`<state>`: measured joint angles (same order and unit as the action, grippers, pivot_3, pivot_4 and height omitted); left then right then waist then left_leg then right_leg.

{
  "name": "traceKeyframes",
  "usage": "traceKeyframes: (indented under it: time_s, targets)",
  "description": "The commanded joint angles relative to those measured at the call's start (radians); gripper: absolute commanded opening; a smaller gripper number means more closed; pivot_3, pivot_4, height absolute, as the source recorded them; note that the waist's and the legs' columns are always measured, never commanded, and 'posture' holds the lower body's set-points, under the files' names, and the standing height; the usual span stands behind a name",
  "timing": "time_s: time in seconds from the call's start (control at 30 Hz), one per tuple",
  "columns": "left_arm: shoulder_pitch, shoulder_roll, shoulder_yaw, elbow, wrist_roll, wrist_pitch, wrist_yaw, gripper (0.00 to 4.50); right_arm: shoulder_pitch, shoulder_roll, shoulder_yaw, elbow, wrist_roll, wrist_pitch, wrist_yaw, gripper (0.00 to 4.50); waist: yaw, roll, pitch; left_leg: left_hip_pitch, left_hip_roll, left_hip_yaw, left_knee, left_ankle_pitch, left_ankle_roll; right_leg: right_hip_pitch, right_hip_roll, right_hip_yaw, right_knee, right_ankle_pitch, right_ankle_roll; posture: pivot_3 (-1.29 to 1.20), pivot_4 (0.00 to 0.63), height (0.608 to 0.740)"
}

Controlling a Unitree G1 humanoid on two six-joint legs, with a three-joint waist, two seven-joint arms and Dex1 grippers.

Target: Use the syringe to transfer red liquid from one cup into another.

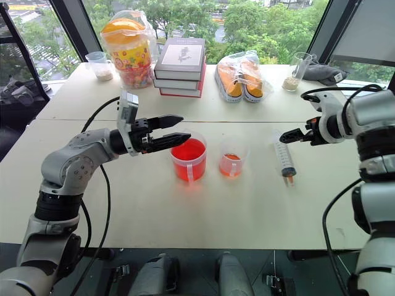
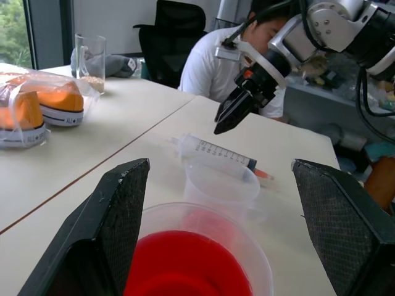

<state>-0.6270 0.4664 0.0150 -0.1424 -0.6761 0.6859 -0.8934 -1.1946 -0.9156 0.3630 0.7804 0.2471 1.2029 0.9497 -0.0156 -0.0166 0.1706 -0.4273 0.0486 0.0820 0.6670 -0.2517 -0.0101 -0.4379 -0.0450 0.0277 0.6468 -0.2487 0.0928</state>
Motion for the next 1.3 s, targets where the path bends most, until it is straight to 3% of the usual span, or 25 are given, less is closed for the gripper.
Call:
traceKeyframes:
  time_s: [0.03,0.4,0.5,0.57,0.6,0.67,0.83,0.93,1.1,1.3]
  targets:
    - [0.012,0.006,0.019,-0.065,-0.011,-0.010,0.014,3.80,-0.059,0.037,0.023,0.118,-0.082,-0.084,0.045,4.41,0.000,0.000,0.000,0.000,0.000,0.000,0.000,0.000,0.000,0.000,0.000,0.000,0.000,0.000,0.000,0.00,0.150,0.740]
    - [0.039,0.041,0.046,-0.132,-0.037,0.020,0.057,3.80,-0.084,0.186,0.014,0.374,-0.242,-0.280,0.070,4.41,-0.001,0.000,0.000,0.000,0.000,0.000,0.000,0.000,0.000,0.000,0.000,0.000,0.001,0.000,0.000,0.00,0.150,0.740]
    - [0.042,0.051,0.051,-0.140,-0.040,0.025,0.064,3.80,-0.089,0.200,0.001,0.401,-0.266,-0.301,0.072,3.62,-0.001,0.000,0.000,0.000,0.000,0.000,0.000,0.000,0.000,0.000,0.000,0.000,0.001,0.000,0.000,0.00,0.150,0.740]
    - [0.046,0.055,0.054,-0.144,-0.043,0.025,0.069,3.80,-0.089,0.210,-0.003,0.411,-0.282,-0.310,0.083,2.77,-0.002,0.000,0.000,0.000,0.000,0.000,0.000,0.000,0.000,0.000,0.000,0.000,0.001,0.000,0.000,0.00,0.150,0.740]
    - [0.047,0.056,0.054,-0.145,-0.043,0.025,0.071,3.80,-0.090,0.214,-0.008,0.415,-0.288,-0.314,0.085,2.08,-0.003,0.000,0.000,0.000,0.000,0.000,0.000,0.000,0.000,0.000,0.000,0.000,0.001,0.000,0.000,0.00,0.150,0.740]
    - [0.048,0.058,0.054,-0.146,-0.045,0.026,0.072,3.80,-0.094,0.219,-0.021,0.420,-0.297,-0.317,0.085,1.41,-0.004,0.000,0.000,0.001,0.000,0.000,0.000,0.000,0.000,0.001,0.000,0.000,0.001,0.000,0.000,0.00,0.150,0.740]
    - [0.039,0.066,0.060,-0.138,-0.044,0.027,0.069,3.80,-0.139,0.189,-0.094,0.395,-0.294,-0.315,0.039,1.37,-0.004,0.001,0.000,0.001,0.000,0.000,0.000,0.000,0.000,0.001,0.000,0.000,0.001,0.000,0.000,0.00,0.150,0.740]
    - [0.031,0.084,0.072,-0.122,-0.046,0.026,0.060,3.80,-0.158,0.149,-0.196,0.232,-0.251,-0.383,-0.005,1.37,-0.003,0.001,0.001,0.001,0.000,0.000,0.000,0.000,0.000,0.000,0.000,0.000,0.002,0.000,0.000,0.00,0.150,0.740]
    - [0.004,0.101,0.077,-0.069,-0.042,0.017,0.037,3.80,-0.024,0.197,-0.489,-0.312,-0.047,-0.393,-0.096,1.37,-0.003,0.002,0.001,0.000,0.000,0.000,-0.002,0.000,0.000,-0.002,0.001,0.000,0.002,0.000,0.000,0.00,0.150,0.740]
    - [-0.075,0.120,0.066,0.042,-0.017,-0.003,-0.020,3.80,0.221,0.482,-0.709,-0.925,0.221,-0.449,-0.275,1.37,0.004,0.001,0.000,0.000,0.001,-0.002,0.000,0.000,-0.001,0.001,0.001,-0.002,0.003,0.000,0.000,0.00,0.150,0.740]
